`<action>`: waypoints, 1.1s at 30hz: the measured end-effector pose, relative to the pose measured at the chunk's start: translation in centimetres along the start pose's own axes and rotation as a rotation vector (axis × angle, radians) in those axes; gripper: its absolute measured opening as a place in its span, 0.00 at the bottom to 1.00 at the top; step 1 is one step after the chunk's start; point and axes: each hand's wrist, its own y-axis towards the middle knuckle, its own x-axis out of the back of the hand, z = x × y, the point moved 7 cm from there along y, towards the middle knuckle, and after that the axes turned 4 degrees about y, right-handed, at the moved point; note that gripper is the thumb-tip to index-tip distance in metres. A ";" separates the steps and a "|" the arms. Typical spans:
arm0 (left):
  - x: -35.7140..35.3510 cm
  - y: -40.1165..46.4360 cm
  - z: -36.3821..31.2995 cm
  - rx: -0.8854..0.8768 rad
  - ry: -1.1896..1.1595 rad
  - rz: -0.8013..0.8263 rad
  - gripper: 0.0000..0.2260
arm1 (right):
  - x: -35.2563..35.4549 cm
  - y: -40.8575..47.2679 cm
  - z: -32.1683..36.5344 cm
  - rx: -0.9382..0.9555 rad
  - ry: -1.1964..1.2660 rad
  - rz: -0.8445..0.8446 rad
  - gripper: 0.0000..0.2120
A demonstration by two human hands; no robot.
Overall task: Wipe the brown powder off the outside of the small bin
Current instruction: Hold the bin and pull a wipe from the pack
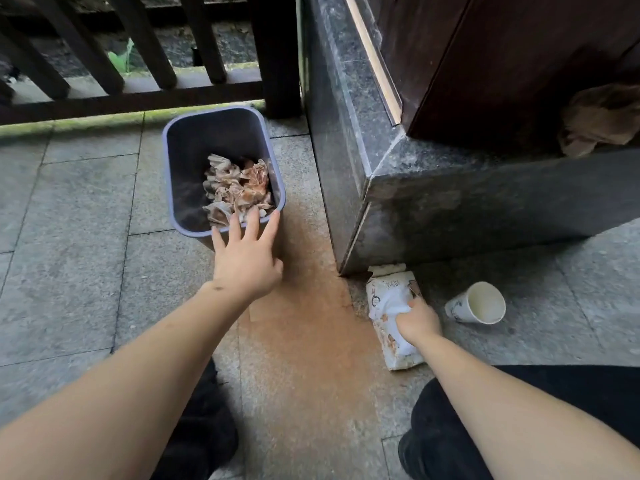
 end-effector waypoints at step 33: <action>0.6 -0.1 -1.1 0.010 0.051 -0.317 0.37 | -2.7 7.1 -1.8 0.196 -0.419 -0.159 0.28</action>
